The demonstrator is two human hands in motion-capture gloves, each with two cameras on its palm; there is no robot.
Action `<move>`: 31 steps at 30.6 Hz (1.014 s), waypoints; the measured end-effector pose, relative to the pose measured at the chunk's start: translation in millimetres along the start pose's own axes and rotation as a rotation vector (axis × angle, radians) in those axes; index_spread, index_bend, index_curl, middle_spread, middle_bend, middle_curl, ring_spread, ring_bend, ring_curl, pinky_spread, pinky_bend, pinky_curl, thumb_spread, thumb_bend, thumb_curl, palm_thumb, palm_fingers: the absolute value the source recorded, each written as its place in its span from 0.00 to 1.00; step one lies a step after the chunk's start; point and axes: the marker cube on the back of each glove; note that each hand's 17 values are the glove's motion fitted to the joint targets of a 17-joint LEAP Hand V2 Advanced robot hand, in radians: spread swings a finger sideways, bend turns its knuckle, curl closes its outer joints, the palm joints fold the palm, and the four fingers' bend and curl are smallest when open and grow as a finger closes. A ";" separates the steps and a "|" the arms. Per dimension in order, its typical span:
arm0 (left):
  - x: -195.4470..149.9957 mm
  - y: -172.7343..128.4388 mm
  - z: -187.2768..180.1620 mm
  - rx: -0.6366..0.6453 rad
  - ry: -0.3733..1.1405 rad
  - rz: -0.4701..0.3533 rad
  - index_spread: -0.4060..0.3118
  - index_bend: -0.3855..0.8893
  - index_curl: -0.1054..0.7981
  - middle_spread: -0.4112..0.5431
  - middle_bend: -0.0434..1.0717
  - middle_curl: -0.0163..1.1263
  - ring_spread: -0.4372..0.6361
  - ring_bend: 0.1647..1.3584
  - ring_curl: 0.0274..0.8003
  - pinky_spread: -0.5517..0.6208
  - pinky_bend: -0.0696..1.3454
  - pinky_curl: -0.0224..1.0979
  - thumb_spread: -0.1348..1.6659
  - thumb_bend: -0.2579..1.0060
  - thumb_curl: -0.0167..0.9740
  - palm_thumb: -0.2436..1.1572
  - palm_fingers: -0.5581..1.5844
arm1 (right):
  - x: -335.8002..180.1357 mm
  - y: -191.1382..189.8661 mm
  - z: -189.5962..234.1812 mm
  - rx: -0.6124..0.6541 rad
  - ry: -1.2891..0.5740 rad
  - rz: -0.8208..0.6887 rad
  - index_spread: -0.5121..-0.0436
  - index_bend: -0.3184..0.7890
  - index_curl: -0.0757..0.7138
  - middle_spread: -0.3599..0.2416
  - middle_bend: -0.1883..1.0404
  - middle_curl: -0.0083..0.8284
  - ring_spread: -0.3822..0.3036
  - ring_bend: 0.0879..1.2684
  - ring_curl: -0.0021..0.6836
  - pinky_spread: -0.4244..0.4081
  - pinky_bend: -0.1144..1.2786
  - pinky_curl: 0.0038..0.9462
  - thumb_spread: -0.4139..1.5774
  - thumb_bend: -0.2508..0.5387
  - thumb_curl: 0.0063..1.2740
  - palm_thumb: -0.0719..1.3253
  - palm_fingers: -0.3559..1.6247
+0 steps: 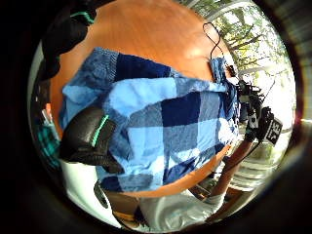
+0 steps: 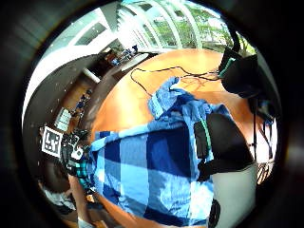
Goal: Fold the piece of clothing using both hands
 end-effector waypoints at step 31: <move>111.2 70.0 53.0 -0.278 0.186 0.337 0.41 0.43 0.51 0.56 0.18 0.32 0.73 0.29 0.35 0.81 0.32 0.37 0.77 0.17 0.16 0.13 0.33 | 76.0 95.0 -69.8 0.056 -0.984 0.517 0.47 0.32 0.43 0.34 0.34 0.51 0.26 0.41 0.58 0.28 0.55 0.40 0.72 0.43 0.39 0.80 0.68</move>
